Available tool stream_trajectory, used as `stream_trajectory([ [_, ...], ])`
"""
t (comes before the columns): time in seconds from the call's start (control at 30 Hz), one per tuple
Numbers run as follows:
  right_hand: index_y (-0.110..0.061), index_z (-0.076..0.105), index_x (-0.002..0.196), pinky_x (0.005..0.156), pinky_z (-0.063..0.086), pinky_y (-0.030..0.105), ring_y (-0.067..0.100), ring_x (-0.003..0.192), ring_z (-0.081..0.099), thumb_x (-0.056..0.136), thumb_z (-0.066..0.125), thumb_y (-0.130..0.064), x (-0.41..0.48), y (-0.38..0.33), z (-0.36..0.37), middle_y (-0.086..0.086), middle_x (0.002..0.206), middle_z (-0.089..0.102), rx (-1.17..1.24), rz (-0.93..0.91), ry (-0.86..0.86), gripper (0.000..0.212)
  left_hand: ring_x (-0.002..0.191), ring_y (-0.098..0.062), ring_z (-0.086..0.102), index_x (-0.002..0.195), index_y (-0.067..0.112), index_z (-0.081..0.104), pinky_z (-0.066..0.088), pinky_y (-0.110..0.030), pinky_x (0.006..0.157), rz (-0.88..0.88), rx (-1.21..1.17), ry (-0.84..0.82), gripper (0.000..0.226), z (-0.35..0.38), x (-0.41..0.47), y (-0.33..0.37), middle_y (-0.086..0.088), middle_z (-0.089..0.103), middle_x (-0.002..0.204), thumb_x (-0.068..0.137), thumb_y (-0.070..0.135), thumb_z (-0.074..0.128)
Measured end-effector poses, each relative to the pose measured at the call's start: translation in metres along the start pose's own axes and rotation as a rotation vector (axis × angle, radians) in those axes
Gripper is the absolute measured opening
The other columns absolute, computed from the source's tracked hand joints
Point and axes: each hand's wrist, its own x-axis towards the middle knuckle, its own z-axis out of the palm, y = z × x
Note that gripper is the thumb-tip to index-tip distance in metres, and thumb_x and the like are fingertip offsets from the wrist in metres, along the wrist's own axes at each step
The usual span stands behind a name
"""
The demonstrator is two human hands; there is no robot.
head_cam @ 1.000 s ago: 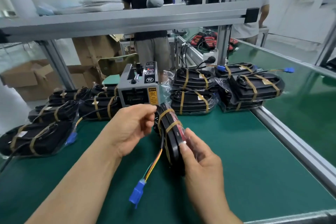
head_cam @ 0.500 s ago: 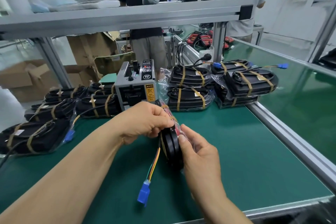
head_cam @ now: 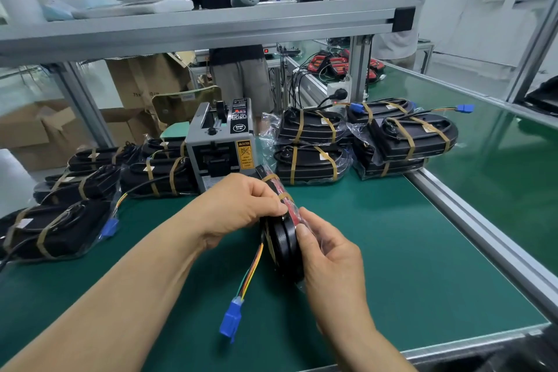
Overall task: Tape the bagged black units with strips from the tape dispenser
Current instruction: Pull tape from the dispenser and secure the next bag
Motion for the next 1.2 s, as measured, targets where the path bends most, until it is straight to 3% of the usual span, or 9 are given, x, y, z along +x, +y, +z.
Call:
stream_trajectory([
  [0.07,-0.031,0.073,0.099,0.092,0.053,0.023,0.005,0.104,0.070,0.099,0.057,-0.006,0.000,0.000,0.000,-0.014,0.103,0.077,0.005,-0.001,-0.003,0.030,0.051,-0.006,0.043,0.066,0.014,0.071,0.036,-0.017,0.052,0.003,0.019,0.025,0.014,0.000,0.002,0.000,0.002,0.061,0.061,0.079,0.014,0.078],
  [0.2,-0.031,0.072,0.101,0.096,0.051,0.027,0.004,0.104,0.070,0.098,0.058,-0.006,0.000,0.000,0.000,-0.014,0.103,0.077,0.017,0.008,0.010,0.028,0.047,0.002,0.051,0.068,0.009,0.071,0.040,-0.009,0.048,0.014,0.029,0.038,0.013,0.002,0.003,-0.002,0.006,0.063,0.057,0.079,0.012,0.077],
  [0.37,-0.031,0.071,0.103,0.098,0.051,0.029,0.003,0.105,0.069,0.098,0.058,-0.007,0.000,-0.001,0.001,-0.014,0.104,0.076,0.011,0.008,0.018,0.028,0.049,0.001,0.054,0.071,0.001,0.069,0.041,-0.010,0.049,0.022,0.042,0.069,0.016,0.004,0.002,-0.003,0.004,0.065,0.060,0.079,0.012,0.077],
  [0.57,-0.031,0.071,0.101,0.097,0.052,0.026,0.003,0.105,0.070,0.098,0.059,-0.007,0.000,-0.002,0.001,-0.014,0.104,0.076,0.035,0.024,0.020,0.027,0.065,-0.009,0.062,0.072,0.002,0.069,0.054,-0.029,0.071,0.044,0.097,0.133,0.017,0.009,-0.001,-0.002,-0.001,0.069,0.068,0.079,0.016,0.078],
  [0.8,-0.029,0.073,0.099,0.082,0.053,0.015,0.005,0.100,0.072,0.097,0.059,-0.005,0.000,-0.002,-0.001,-0.011,0.099,0.078,0.022,0.037,0.018,0.028,0.055,-0.009,0.045,0.076,0.016,0.065,0.039,-0.027,0.060,0.061,0.127,0.244,0.014,0.018,-0.004,-0.009,0.007,0.051,0.057,0.079,0.023,0.078],
  [0.9,-0.026,0.074,0.105,0.091,0.054,0.025,0.007,0.101,0.072,0.097,0.059,-0.005,0.000,-0.004,-0.002,-0.009,0.100,0.078,0.001,0.068,0.035,0.027,0.055,-0.008,0.046,0.084,0.021,0.063,0.040,-0.028,0.060,0.031,0.056,0.354,0.016,0.027,-0.003,-0.015,0.007,0.051,0.061,0.078,0.026,0.077],
  [1.0,-0.019,0.072,0.117,0.102,0.051,0.030,0.004,0.106,0.069,0.096,0.061,-0.005,0.001,-0.004,-0.002,-0.007,0.108,0.076,-0.027,0.084,0.056,0.028,0.057,-0.010,0.052,0.076,0.020,0.064,0.043,-0.034,0.065,0.034,-0.015,0.461,0.015,0.035,-0.002,-0.018,0.006,0.060,0.059,0.082,0.029,0.074],
  [1.1,-0.017,0.072,0.119,0.101,0.052,0.031,0.005,0.104,0.070,0.096,0.060,-0.004,0.003,-0.003,-0.002,-0.007,0.106,0.077,-0.034,0.097,0.060,0.029,0.055,-0.008,0.050,0.077,0.024,0.064,0.043,-0.034,0.063,0.059,-0.062,0.465,0.018,0.041,-0.005,-0.021,0.007,0.058,0.059,0.080,0.038,0.075],
  [1.2,-0.031,0.076,0.102,0.092,0.054,0.029,0.008,0.099,0.072,0.097,0.058,-0.004,0.004,-0.004,-0.003,-0.008,0.097,0.078,-0.040,0.100,0.055,0.032,0.058,-0.007,0.050,0.082,0.035,0.061,0.043,-0.031,0.063,0.079,-0.112,0.422,0.019,0.047,-0.012,-0.024,0.007,0.053,0.065,0.070,0.045,0.073],
])
